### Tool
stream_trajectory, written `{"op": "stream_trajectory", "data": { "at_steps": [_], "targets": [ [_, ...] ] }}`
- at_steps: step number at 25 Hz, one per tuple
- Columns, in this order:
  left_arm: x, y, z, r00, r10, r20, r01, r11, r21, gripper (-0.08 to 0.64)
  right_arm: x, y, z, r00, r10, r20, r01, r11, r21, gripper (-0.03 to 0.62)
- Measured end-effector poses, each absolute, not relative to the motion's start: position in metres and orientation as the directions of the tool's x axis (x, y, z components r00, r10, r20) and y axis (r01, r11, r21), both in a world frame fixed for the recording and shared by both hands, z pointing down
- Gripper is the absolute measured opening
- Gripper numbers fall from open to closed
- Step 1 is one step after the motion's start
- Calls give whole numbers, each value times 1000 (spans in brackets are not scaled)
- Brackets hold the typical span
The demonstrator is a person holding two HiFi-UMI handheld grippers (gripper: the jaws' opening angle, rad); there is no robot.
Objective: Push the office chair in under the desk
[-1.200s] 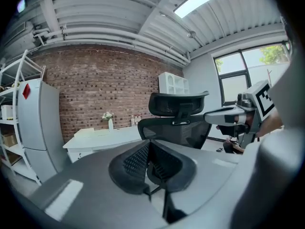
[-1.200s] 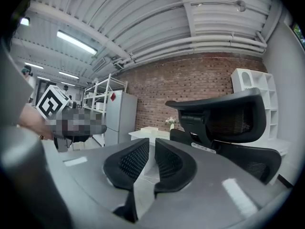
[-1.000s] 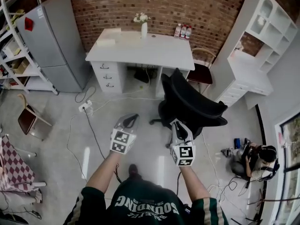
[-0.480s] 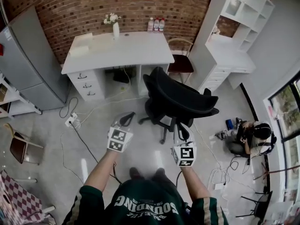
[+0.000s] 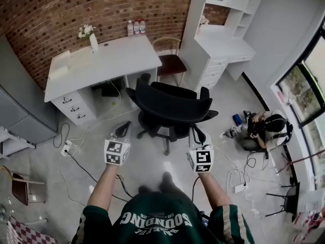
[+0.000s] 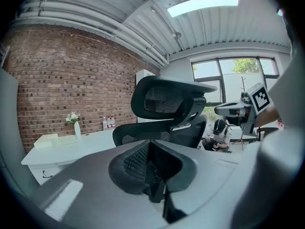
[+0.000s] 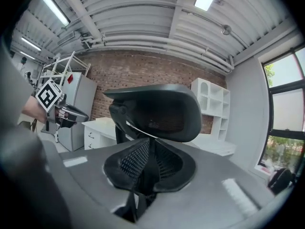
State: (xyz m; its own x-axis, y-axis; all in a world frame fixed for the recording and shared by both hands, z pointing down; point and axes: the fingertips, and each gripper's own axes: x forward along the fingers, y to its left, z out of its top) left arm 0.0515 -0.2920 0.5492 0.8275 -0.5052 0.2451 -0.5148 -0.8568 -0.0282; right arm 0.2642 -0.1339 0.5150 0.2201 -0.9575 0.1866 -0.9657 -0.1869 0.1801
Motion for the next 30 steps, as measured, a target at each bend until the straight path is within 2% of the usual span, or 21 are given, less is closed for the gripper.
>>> {"op": "stream_trajectory", "data": {
  "at_steps": [3,5,7,10,13,16,21,30],
  "targets": [
    [61,-302,551,822,-511,252,-522,-853,-28,12,299,-131,512,268,-945,187,-954,-233,191,29],
    [67,-308,552,820,-512,257,-521,-853,-34,12,316,-130,516,286,-938,196,-949,-249,193,58],
    [73,-313,554,820,-507,263,-516,-856,-41,12,331,-130,522,297,-930,215,-946,-256,200,111],
    [83,-315,559,822,-501,272,-510,-859,-42,13,356,-128,535,330,-909,253,-935,-278,222,226],
    [92,-317,560,825,-494,276,-503,-863,-40,14,380,-125,544,380,-884,275,-916,-316,249,287],
    [97,-320,564,824,-490,284,-502,-864,-33,23,398,-126,553,403,-866,298,-902,-321,288,299],
    [100,-326,571,812,-500,302,-513,-857,-39,48,424,-136,576,421,-831,364,-891,-302,339,359],
    [92,-336,577,781,-535,322,-550,-834,-50,95,463,-148,614,442,-789,428,-887,-313,339,356]
  ]
}}
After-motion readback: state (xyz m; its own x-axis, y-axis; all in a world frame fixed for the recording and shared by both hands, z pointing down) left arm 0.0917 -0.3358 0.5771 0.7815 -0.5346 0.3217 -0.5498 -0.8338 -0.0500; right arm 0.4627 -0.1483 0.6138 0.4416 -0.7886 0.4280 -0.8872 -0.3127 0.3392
